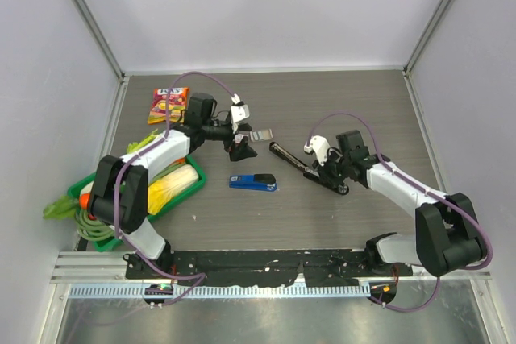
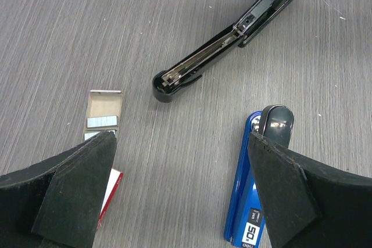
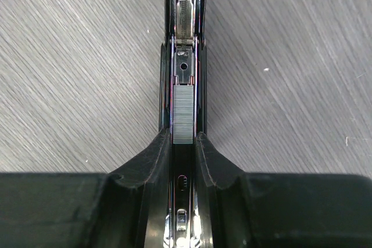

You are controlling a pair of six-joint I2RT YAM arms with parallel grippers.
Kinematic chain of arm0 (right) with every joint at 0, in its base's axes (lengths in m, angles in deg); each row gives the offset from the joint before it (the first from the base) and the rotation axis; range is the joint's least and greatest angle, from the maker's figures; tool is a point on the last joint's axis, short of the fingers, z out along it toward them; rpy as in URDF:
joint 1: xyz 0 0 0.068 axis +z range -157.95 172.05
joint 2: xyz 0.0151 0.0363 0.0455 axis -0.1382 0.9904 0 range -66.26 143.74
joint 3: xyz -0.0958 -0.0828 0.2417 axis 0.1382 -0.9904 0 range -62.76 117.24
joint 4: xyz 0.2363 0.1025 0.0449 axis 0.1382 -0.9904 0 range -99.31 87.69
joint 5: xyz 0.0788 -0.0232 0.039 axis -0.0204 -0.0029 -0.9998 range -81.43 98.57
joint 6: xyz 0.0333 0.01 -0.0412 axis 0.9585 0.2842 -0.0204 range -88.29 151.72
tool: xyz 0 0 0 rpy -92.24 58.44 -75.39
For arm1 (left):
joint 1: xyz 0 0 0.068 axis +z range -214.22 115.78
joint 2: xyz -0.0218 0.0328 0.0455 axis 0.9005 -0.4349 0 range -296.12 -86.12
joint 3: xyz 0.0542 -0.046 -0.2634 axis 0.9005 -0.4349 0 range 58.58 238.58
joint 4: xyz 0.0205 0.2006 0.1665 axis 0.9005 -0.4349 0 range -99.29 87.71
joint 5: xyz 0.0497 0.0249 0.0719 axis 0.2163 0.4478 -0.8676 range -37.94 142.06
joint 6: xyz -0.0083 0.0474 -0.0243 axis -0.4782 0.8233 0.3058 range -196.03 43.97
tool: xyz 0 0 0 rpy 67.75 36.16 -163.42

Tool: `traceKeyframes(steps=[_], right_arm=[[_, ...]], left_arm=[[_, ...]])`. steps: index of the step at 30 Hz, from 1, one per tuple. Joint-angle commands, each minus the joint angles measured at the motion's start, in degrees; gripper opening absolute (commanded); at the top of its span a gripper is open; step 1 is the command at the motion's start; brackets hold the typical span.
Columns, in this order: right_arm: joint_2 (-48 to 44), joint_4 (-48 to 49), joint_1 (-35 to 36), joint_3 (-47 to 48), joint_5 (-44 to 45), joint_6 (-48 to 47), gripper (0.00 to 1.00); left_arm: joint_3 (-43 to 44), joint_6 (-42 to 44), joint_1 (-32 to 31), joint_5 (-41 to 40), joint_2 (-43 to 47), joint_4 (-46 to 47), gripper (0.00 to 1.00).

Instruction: Load the staples into the stapler

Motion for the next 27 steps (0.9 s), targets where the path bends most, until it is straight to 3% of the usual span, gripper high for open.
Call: traceKeyframes(steps=[1,10,16,19,27], right_arm=[[0.1,0.4,-0.1,-2.2,2.0,-3.2,0.01],[0.0,3.2,0.0,-5.6,2.4,-6.0,0.01],[0.5,4.2,0.0,-5.3,2.9,-6.0,0.01],[0.3,4.5,0.0,-5.3,2.9,-6.0,0.01],[-0.4,4.4,0.0,-5.6,2.2,-6.4,0.01]], left_arm=[[1.5,1.3,0.3,1.4,0.5,-0.6,1.00],[12.0,11.7,0.3,1.7,-8.4,-12.0,1.00],[23.3,21.7,-0.6,5.7,-16.9,-27.8,1.00],[29.6,31.3,-2.6,4.7,-21.8,-38.2,0.99],[37.0,34.6,-5.7,3.2,-28.0,-43.1,0.87]])
